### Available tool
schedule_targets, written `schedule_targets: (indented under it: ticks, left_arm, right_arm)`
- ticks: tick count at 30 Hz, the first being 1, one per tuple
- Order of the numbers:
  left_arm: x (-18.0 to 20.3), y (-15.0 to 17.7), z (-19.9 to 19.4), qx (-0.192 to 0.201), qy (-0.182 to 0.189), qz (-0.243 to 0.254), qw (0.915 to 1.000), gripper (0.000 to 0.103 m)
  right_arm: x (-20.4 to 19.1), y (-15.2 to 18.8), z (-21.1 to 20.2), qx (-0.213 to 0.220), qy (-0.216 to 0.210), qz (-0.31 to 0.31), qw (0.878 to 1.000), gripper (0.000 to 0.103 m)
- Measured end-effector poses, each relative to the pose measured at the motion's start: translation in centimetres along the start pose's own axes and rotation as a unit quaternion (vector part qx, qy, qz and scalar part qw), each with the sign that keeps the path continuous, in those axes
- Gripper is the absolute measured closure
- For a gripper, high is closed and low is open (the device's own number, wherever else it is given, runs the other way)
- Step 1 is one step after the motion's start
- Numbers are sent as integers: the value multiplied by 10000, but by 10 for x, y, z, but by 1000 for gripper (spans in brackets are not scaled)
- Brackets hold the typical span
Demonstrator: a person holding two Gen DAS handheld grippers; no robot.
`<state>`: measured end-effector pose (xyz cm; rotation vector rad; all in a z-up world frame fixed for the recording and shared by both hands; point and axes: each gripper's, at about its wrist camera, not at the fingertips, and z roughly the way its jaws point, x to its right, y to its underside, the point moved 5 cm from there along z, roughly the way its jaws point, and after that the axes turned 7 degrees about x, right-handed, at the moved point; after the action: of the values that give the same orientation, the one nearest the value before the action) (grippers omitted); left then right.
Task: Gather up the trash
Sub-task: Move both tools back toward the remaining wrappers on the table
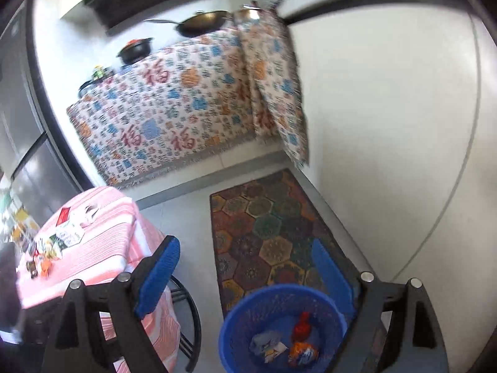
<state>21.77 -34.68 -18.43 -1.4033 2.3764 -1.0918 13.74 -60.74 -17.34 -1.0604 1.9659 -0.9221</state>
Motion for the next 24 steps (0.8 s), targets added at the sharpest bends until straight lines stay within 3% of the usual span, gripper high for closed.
schedule_targets:
  ticks: [5,11,18,20,24]
  left_arm:
    - [-73,39,-40,-68,-750,-356,9965,13]
    - [-170,87,-76,-169,-1746,-1050,9789,13]
    - [-242,114,-112,-115,-2524,-1235,9596,10]
    - [-264,119,-119,-134,-2616,-1340,9557,3]
    - [-310,124,-136,-53,-2779,-1533,9483,0]
  right_arm:
    - [-64,2,4,17,-353,-583,9977,14]
    - [-172,30,16,-277,-1168,-1248,9849,14]
    - [-297,99,22,-865,-2212,-2203,9461,14]
    - [-324,115,24,-1039,-2434,-2391,9343,14]
    - [-368,139,31,-1255,-2760,-2632,9159,14]
